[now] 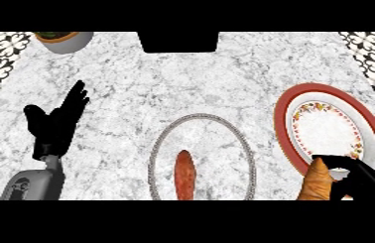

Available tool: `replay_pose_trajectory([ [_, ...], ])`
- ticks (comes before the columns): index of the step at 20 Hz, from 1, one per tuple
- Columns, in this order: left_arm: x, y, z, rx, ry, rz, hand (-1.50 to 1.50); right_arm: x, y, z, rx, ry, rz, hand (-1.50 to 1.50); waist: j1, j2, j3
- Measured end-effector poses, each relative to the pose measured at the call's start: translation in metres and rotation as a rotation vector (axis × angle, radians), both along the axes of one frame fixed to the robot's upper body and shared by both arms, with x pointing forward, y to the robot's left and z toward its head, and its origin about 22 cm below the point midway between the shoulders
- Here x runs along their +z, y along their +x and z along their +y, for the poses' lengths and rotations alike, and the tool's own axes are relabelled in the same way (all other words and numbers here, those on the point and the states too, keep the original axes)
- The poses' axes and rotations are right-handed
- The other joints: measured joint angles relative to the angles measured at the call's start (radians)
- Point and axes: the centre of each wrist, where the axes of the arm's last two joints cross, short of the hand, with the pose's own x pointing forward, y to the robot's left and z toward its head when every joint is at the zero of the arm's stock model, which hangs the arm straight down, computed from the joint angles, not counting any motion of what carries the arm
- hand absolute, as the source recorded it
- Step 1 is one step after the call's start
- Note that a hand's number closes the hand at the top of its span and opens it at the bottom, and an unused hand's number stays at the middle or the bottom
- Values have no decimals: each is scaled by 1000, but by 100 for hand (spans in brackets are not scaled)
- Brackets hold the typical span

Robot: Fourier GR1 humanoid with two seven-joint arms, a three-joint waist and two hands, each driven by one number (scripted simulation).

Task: Pick the croissant from the placemat and place it in the plate

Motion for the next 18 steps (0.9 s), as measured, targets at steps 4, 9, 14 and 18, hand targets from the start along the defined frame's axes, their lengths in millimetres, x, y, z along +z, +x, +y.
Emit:
replay_pose_trajectory([
  [4, -5, 5, -5, -17, 6, -2, 0, -7, 23, -36, -78, 26, 11, 150, 13, 3, 0],
  [9, -9, 1, -5, -25, -2, -4, 0, -16, 51, -76, -135, 25, 35, 150, 20, 3, 1],
  [14, -2, 4, -9, -37, 1, -8, 0, -33, 80, -107, -161, -60, 93, 150, 27, 4, 1],
  [18, -1, 5, -2, -37, 8, -15, 0, -47, 96, -133, -143, -59, 221, -150, 32, 7, 1],
])
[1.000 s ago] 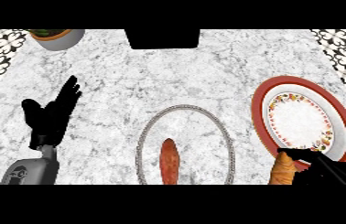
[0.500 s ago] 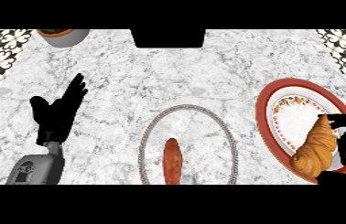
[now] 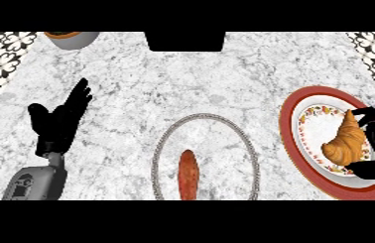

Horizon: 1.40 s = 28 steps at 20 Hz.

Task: Pick the croissant from the placemat and place it in the plate

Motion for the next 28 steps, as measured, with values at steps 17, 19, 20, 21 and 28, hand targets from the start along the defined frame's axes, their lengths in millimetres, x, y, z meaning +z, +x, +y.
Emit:
replay_pose_trajectory([
  [17, -1, -4, 3, 25, 3, 11, 0, 5, 25, -36, 311, 388, -161, -150, -23, -8, -1],
  [19, -1, -1, -1, 31, 2, 10, 0, 15, 20, -39, 304, 460, -148, -150, -28, -9, -2],
  [20, -3, -2, -1, 29, 0, 12, 0, 19, 19, -43, 296, 499, -125, -150, -28, -9, -2],
  [21, -5, -3, -3, 31, 2, 9, 0, 20, 15, -47, 288, 540, -97, -150, -29, -9, -2],
  [28, 0, -1, -7, 17, -5, 15, 0, 27, 5, -73, 280, 717, 86, -150, -18, -6, -1],
])
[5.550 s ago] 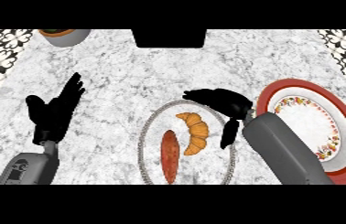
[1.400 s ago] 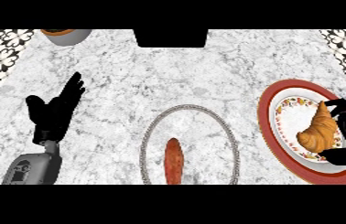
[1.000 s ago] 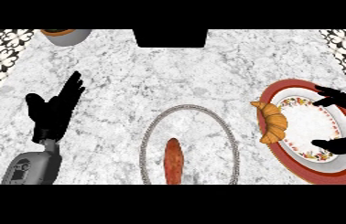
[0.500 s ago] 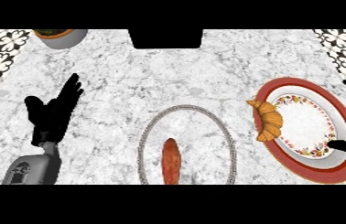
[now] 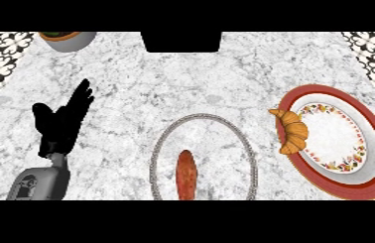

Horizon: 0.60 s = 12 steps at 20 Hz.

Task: Pick the croissant from the placemat and place it in the plate

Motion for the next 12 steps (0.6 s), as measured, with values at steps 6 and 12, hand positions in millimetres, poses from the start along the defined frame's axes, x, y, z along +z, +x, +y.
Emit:
replay_pose_trajectory([
  [6, 3, 1, 5, -4, -2, -9, 0, -1, 0, -27, -47, 20, 9, -150, 9, 3, 1],
  [12, 2, 3, 3, -9, -6, -12, 0, -5, 1, -46, -110, -4, 17, -150, 14, 5, 2],
])
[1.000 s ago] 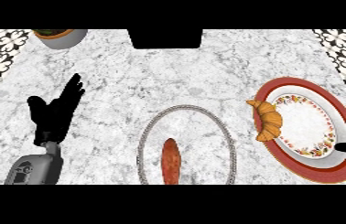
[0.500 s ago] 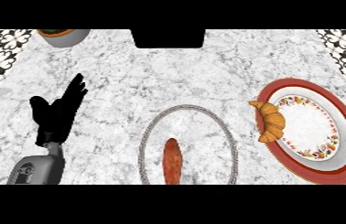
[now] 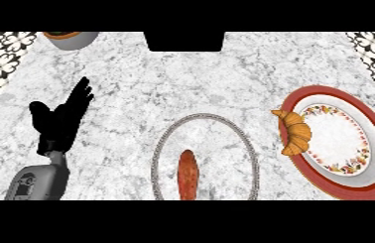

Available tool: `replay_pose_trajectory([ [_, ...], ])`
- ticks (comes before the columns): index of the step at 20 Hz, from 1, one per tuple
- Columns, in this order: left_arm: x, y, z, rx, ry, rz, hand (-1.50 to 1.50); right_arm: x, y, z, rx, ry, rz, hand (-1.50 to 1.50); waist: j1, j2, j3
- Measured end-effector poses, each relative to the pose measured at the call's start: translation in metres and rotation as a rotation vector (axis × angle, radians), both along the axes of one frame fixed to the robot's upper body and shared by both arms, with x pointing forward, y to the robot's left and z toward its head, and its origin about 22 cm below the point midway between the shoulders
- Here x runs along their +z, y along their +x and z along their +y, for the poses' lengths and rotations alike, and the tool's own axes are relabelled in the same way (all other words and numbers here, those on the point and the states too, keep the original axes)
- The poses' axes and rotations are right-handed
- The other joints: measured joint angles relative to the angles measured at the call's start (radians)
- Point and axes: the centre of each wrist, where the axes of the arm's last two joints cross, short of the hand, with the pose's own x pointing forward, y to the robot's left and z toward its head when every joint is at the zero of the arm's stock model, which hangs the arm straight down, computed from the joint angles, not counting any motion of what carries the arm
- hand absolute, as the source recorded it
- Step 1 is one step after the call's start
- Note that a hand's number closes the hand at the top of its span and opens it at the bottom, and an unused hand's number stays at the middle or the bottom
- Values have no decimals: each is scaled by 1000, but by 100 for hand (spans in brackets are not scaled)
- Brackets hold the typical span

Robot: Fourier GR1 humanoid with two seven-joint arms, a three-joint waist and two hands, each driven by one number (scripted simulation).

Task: Pick the croissant from the placemat and place it in the plate

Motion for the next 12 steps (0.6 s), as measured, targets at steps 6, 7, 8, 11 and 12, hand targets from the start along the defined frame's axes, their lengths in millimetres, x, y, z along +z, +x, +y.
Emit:
replay_pose_trajectory([
  [6, 3, 4, 2, -3, 8, 3, 0, 8, -2, -18, -53, -39, -1, -150, 2, 0, 0],
  [7, 2, 4, 0, -2, 7, 4, 0, 7, -5, -20, -56, -49, 5, -150, 1, 1, 0],
  [8, 4, 2, 0, -4, 6, 5, 0, 6, -7, -23, -65, -59, 9, -150, 3, 0, 1],
  [11, 6, 1, -2, -8, 8, 1, 0, 7, -8, -30, -88, -97, 22, -150, 9, 2, 1],
  [12, 5, 2, -2, -8, 6, 1, 0, 7, -10, -33, -95, -109, 27, -150, 10, 3, 2],
])
